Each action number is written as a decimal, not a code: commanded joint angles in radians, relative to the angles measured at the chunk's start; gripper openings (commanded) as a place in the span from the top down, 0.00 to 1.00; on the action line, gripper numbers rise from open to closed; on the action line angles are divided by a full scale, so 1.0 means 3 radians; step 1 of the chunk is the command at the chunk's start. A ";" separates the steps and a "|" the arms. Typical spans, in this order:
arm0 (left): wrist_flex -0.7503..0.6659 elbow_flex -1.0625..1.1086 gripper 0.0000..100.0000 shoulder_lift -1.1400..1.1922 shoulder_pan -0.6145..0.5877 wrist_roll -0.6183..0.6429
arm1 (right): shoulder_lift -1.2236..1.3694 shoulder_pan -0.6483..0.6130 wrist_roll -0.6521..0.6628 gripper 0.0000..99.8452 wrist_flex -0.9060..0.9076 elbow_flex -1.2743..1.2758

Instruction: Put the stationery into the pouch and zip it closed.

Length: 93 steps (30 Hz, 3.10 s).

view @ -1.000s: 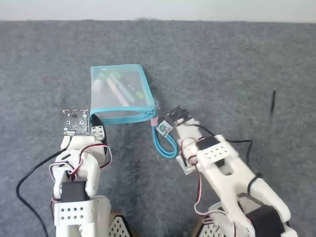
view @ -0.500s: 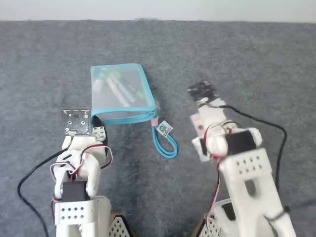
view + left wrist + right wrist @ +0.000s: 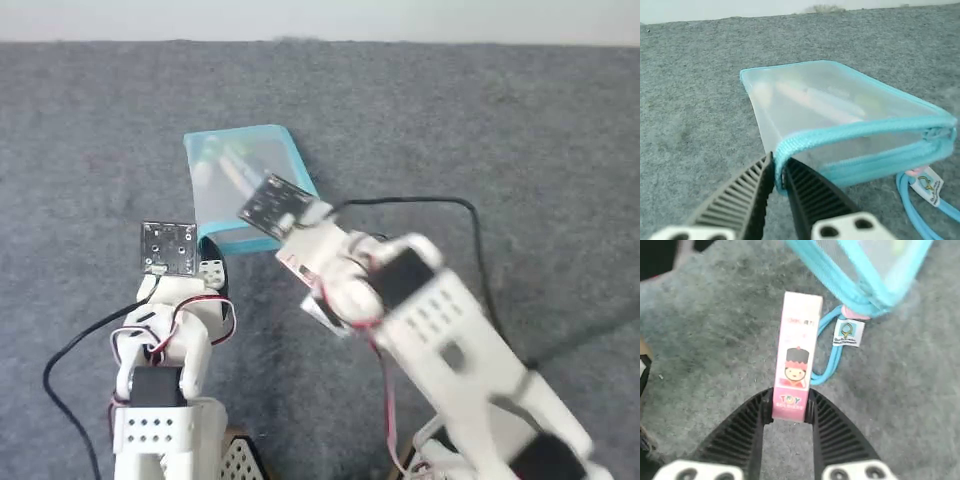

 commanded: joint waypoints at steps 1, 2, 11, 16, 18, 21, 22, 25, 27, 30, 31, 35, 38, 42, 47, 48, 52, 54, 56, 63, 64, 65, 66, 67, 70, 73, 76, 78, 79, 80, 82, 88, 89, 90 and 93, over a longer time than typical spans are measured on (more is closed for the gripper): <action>-0.0118 -0.0054 0.99 -0.0066 0.0020 -0.0046 | 0.0596 -0.0028 -0.0123 0.99 -0.0187 -0.0496; -0.0118 -0.0054 0.99 -0.0066 0.0020 -0.0046 | 0.0724 -0.0028 -0.0143 0.99 -0.0176 -0.0604; -0.0113 -0.0049 0.99 -0.0066 0.0020 -0.0046 | 0.1619 -0.0023 -0.0159 0.99 -0.0018 -0.1509; -0.0113 0.0003 0.99 -0.0066 0.0113 -0.0051 | 0.2120 -0.0023 -0.0164 0.99 0.0361 -0.2312; -0.0107 0.0023 0.99 -0.0066 0.0205 -0.0051 | 0.2319 -0.0023 -0.0164 0.99 0.0483 -0.2639; -0.0107 0.0054 0.99 -0.0066 0.0245 -0.0169 | 0.2637 -0.0003 -0.0164 0.99 0.0657 -0.3105; -0.0107 0.0054 0.99 -0.0066 0.0251 -0.0199 | 0.2739 0.0033 -0.0164 0.99 0.0708 -0.3253; -0.0031 0.0028 0.99 -0.0072 0.0261 -0.0205 | 0.3056 0.0161 -0.0215 0.98 0.0821 -0.3652; 0.0005 -0.0008 0.99 -0.0072 0.0261 -0.0205 | 0.3235 0.0269 -0.0302 0.94 0.0882 -0.3882; 0.0005 -0.0008 0.99 -0.0072 0.0261 -0.0205 | 0.3440 0.0335 -0.0297 0.84 0.0990 -0.4173; 0.0005 -0.0008 0.99 -0.0072 0.0261 -0.0205 | 0.3486 0.0335 -0.0297 0.80 0.1031 -0.4260; 0.0005 -0.0008 0.99 -0.0072 0.0261 -0.0205 | 0.3537 0.0309 -0.0297 0.71 0.1107 -0.4455; 0.0005 -0.0008 0.99 -0.0072 0.0261 -0.0210 | 0.3486 0.0304 -0.0302 0.70 0.1118 -0.4439; 0.0005 -0.0008 0.99 -0.0072 0.0251 -0.0210 | 0.3250 0.0309 -0.0307 0.70 0.1123 -0.4312; 0.0005 -0.0008 0.99 -0.0072 0.0240 -0.0210 | 0.2647 0.0325 -0.0297 0.70 0.1133 -0.3734; 0.0005 -0.0008 0.99 -0.0072 0.0240 -0.0210 | 0.2498 0.0330 -0.0297 0.70 0.1128 -0.3560; 0.0005 -0.0008 0.99 -0.0072 0.0235 -0.0199 | 0.1951 0.0361 -0.0297 0.70 0.1082 -0.2813; 0.0005 -0.0013 0.99 -0.0072 0.0235 -0.0194 | 0.1701 0.0381 -0.0297 0.70 0.0959 -0.2388; 0.0005 -0.0018 0.99 -0.0072 0.0230 -0.0194 | 0.1460 0.0448 -0.0297 0.70 0.0775 -0.1969; 0.0102 -0.0253 0.99 -0.0072 0.0082 -0.0194 | 0.0442 0.0785 -0.0302 0.70 -0.0043 -0.0251; 0.0148 -0.0340 0.99 -0.0072 0.0005 -0.0194 | 0.0269 0.0800 -0.0302 0.70 -0.0217 0.0036; 0.0194 -0.0437 0.99 -0.0072 -0.0087 -0.0194 | 0.0090 0.0806 -0.0302 0.70 -0.0396 0.0312; 0.0235 -0.0540 0.99 -0.0072 -0.0169 -0.0194 | -0.0064 0.0800 -0.0317 0.70 -0.0591 0.0563; 0.0271 -0.0642 0.99 -0.0072 -0.0240 -0.0189 | -0.0202 0.0795 -0.0322 0.70 -0.0775 0.0788; 0.0378 -0.0918 0.99 -0.0072 -0.0414 -0.0189 | -0.0519 0.0790 -0.0327 0.70 -0.1256 0.1304; 0.0568 -0.1133 0.99 -0.0072 -0.0532 -0.0189 | -0.0580 0.0790 -0.0327 0.70 -0.1522 0.1550; 0.0716 -0.1220 0.99 -0.0072 -0.0588 -0.0189 | -0.0580 0.0790 -0.0332 0.70 -0.1614 0.1596; 0.0752 -0.1225 0.99 -0.0072 -0.0588 -0.0189 | -0.0580 0.0785 -0.0404 0.70 -0.1634 0.1586; 0.0757 -0.1225 0.99 -0.0072 -0.0588 -0.0189 | -0.0591 0.0780 -0.0496 0.70 -0.1639 0.1570; 0.0757 -0.1225 0.99 -0.0072 -0.0588 -0.0189 | -0.0611 0.0734 -0.0578 0.70 -0.1660 0.1545; 0.0757 -0.1225 0.99 -0.0072 -0.0588 -0.0189 | -0.0601 0.0555 -0.0711 0.70 -0.1762 0.1504; 0.0762 -0.1199 0.99 -0.0072 -0.0588 -0.0184 | -0.0448 0.0079 -0.0798 0.70 -0.2447 0.1499; 0.0762 -0.1199 0.99 -0.0072 -0.0588 -0.0184 | -0.0386 0.0084 -0.0798 0.70 -0.2580 0.1499; 0.0762 -0.1199 0.99 -0.0072 -0.0588 -0.0184 | -0.0315 0.0084 -0.0798 0.70 -0.2698 0.1499; 0.0757 -0.1199 0.99 -0.0072 -0.0583 -0.0184 | -0.0033 0.0064 -0.0813 0.70 -0.2938 0.1493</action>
